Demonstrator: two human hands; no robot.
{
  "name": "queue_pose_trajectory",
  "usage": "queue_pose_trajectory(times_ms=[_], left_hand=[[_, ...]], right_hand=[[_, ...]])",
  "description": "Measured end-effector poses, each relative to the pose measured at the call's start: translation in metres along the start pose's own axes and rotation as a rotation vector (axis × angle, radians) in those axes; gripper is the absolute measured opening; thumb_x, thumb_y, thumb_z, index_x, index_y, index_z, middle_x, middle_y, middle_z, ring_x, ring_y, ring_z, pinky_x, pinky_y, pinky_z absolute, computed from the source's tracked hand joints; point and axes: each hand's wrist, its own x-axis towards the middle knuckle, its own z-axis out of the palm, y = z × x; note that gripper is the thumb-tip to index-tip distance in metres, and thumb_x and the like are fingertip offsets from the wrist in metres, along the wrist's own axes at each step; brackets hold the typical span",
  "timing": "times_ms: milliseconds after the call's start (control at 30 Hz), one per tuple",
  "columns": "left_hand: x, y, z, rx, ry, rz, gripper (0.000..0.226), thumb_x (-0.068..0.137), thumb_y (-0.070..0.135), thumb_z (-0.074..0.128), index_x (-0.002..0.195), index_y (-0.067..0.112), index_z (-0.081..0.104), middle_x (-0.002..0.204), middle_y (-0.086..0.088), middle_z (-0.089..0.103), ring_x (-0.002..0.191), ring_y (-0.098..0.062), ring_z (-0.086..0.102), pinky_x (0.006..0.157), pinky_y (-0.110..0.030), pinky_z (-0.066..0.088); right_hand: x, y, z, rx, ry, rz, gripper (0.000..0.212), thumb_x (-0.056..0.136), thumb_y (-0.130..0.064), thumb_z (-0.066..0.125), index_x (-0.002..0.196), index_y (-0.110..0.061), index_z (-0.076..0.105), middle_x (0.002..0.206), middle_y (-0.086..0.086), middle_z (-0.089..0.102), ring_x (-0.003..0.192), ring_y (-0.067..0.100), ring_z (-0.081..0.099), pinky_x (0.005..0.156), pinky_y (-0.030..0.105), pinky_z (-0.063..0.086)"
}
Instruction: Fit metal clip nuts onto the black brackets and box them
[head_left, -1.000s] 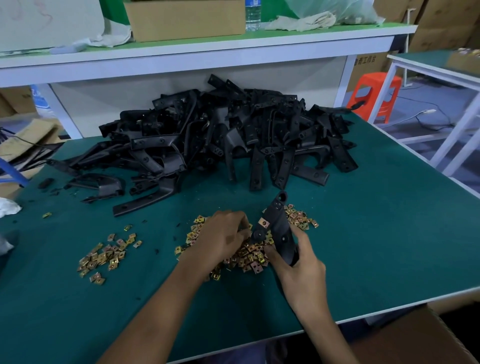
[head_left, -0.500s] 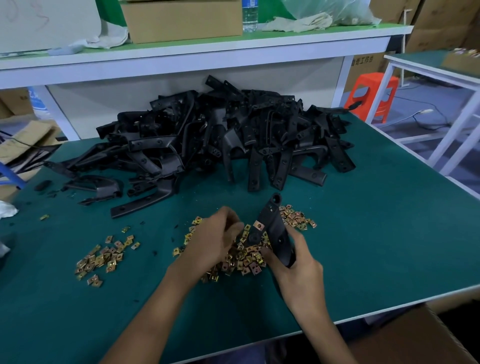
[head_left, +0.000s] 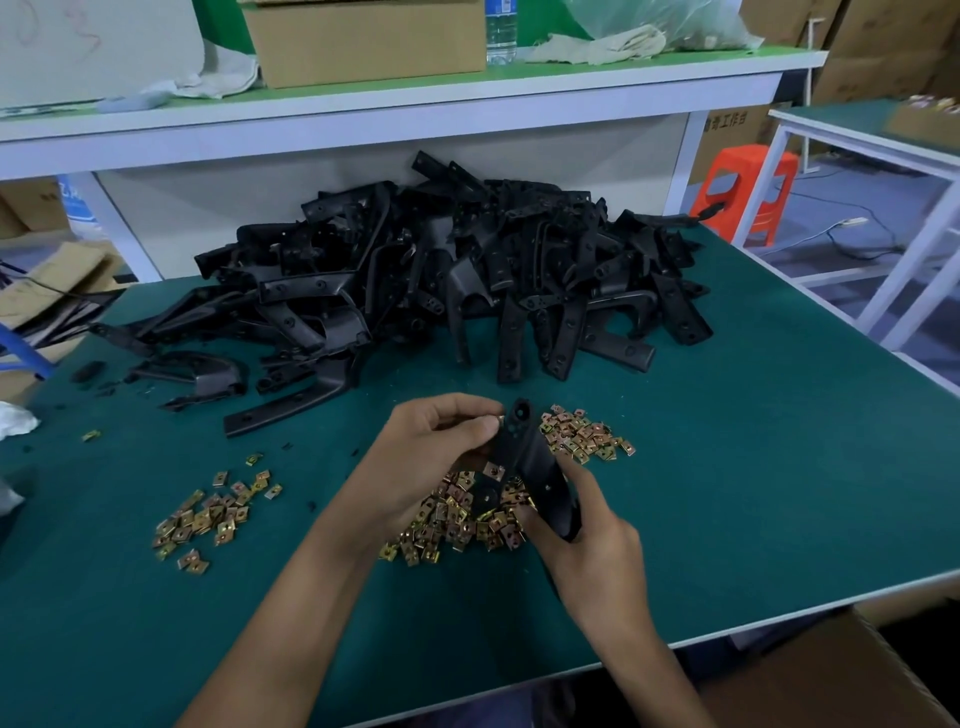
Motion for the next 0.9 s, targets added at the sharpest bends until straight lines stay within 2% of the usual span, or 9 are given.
queue_pose_trajectory(times_ms=[133, 233, 333, 467, 567, 667, 767, 900], left_hand=[[0.000, 0.000, -0.001, 0.013, -0.021, 0.000, 0.017, 0.092, 0.003, 0.068, 0.090, 0.015, 0.080, 0.094, -0.011, 0.078, 0.082, -0.017, 0.073, 0.069, -0.022, 0.057], [0.001, 0.002, -0.007, 0.084, -0.043, 0.024, 0.020, 0.091, 0.004, 0.069, 0.102, 0.019, 0.076, 0.088, -0.009, 0.077, 0.078, -0.017, 0.071, 0.070, -0.024, 0.056], [0.002, 0.003, -0.017, 0.087, -0.057, 0.043, 0.028, 0.091, 0.004, 0.070, 0.114, 0.020, 0.071, 0.082, -0.008, 0.074, 0.075, -0.017, 0.067, 0.068, -0.025, 0.056], [0.003, 0.002, -0.020, 0.087, -0.069, 0.039, 0.027, 0.090, 0.003, 0.070, 0.113, 0.018, 0.071, 0.083, -0.010, 0.072, 0.074, -0.016, 0.067, 0.067, -0.024, 0.056], [0.004, 0.001, -0.016, 0.090, -0.071, 0.034, 0.024, 0.091, 0.003, 0.070, 0.111, 0.016, 0.070, 0.085, -0.013, 0.074, 0.074, -0.018, 0.068, 0.065, -0.025, 0.056], [0.004, 0.000, -0.015, 0.091, -0.065, 0.038, 0.024, 0.090, 0.003, 0.070, 0.109, 0.016, 0.070, 0.086, -0.014, 0.075, 0.074, -0.019, 0.069, 0.066, -0.026, 0.057], [0.003, 0.000, -0.019, 0.120, -0.079, 0.049, 0.025, 0.090, 0.004, 0.071, 0.111, 0.018, 0.070, 0.082, -0.010, 0.074, 0.074, -0.020, 0.070, 0.067, -0.026, 0.058], [0.004, 0.004, -0.023, 0.203, -0.127, 0.062, 0.028, 0.091, 0.010, 0.072, 0.114, 0.028, 0.070, 0.082, -0.006, 0.073, 0.076, -0.016, 0.070, 0.072, -0.026, 0.057]], right_hand=[[0.000, -0.002, -0.001, -0.029, -0.008, -0.022, 0.063, 0.084, -0.042, 0.080, 0.132, -0.053, 0.039, 0.088, -0.014, 0.071, 0.084, 0.021, 0.069, 0.065, 0.037, 0.053], [0.000, -0.003, -0.001, -0.046, -0.028, -0.025, 0.061, 0.085, -0.044, 0.079, 0.133, -0.050, 0.042, 0.089, -0.015, 0.071, 0.085, 0.022, 0.069, 0.063, 0.035, 0.050], [-0.001, -0.003, -0.001, -0.061, -0.044, -0.024, 0.063, 0.085, -0.046, 0.079, 0.133, -0.050, 0.039, 0.080, -0.024, 0.061, 0.082, 0.017, 0.067, 0.060, 0.032, 0.043], [0.001, -0.001, -0.001, -0.042, -0.044, -0.005, 0.063, 0.085, -0.047, 0.079, 0.131, -0.056, 0.037, 0.073, -0.036, 0.056, 0.087, 0.010, 0.062, 0.057, 0.019, 0.040], [0.001, 0.000, 0.000, -0.046, -0.052, 0.019, 0.065, 0.084, -0.048, 0.078, 0.131, -0.059, 0.035, 0.073, -0.040, 0.056, 0.086, 0.010, 0.063, 0.061, 0.028, 0.045], [0.001, -0.001, 0.000, -0.077, -0.058, 0.001, 0.068, 0.085, -0.048, 0.078, 0.133, -0.058, 0.032, 0.074, -0.034, 0.058, 0.085, 0.014, 0.064, 0.060, 0.031, 0.042], [0.000, -0.001, 0.000, -0.087, -0.058, -0.026, 0.065, 0.085, -0.051, 0.077, 0.135, -0.053, 0.036, 0.090, -0.019, 0.071, 0.086, 0.020, 0.068, 0.061, 0.031, 0.042], [0.000, -0.002, 0.000, -0.106, -0.067, -0.052, 0.063, 0.083, -0.059, 0.068, 0.134, -0.057, 0.030, 0.093, -0.014, 0.072, 0.086, 0.023, 0.069, 0.061, 0.033, 0.044]])
